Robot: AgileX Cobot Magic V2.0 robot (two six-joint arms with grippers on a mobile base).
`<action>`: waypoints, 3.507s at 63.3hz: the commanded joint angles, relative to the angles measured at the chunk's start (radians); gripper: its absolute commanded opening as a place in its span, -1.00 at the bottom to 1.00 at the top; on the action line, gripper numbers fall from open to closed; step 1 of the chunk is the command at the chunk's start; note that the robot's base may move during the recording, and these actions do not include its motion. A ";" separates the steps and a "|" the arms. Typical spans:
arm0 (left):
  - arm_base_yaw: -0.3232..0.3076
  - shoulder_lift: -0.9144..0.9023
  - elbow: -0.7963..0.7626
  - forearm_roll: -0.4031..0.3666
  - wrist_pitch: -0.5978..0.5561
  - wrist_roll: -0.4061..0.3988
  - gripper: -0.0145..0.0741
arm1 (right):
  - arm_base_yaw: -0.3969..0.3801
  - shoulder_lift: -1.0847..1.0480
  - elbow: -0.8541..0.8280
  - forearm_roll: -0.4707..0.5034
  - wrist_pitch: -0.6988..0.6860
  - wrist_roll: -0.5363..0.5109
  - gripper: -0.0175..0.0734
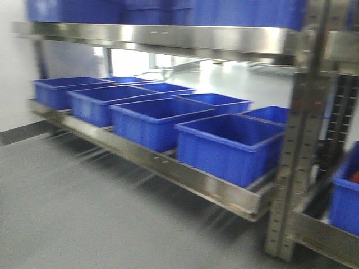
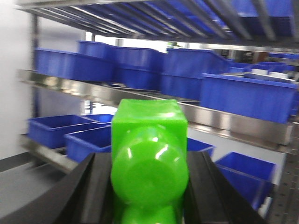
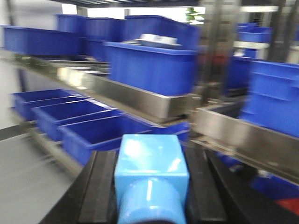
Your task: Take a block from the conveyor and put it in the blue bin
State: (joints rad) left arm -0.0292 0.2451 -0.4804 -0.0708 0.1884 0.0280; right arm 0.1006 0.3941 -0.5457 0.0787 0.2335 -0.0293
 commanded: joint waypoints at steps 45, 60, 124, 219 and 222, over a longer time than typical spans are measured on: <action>-0.006 -0.003 0.001 -0.002 -0.019 -0.005 -0.92 | 0.001 -0.002 0.000 -0.002 -0.016 -0.006 -0.97; -0.006 -0.003 0.001 -0.002 -0.019 -0.005 -0.92 | 0.001 -0.002 0.000 -0.002 -0.016 -0.006 -0.97; -0.006 -0.003 0.001 -0.002 -0.019 -0.005 -0.92 | 0.001 -0.002 0.000 -0.002 -0.016 -0.006 -0.97; -0.006 -0.003 0.001 -0.002 -0.024 -0.005 -0.92 | 0.001 -0.002 0.000 -0.002 -0.016 -0.006 -0.97; -0.006 -0.003 0.001 -0.002 -0.034 -0.005 -0.92 | 0.001 -0.002 0.000 -0.002 -0.016 -0.006 -0.97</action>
State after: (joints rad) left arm -0.0292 0.2451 -0.4787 -0.0708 0.1884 0.0280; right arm 0.1006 0.3941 -0.5457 0.0787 0.2335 -0.0293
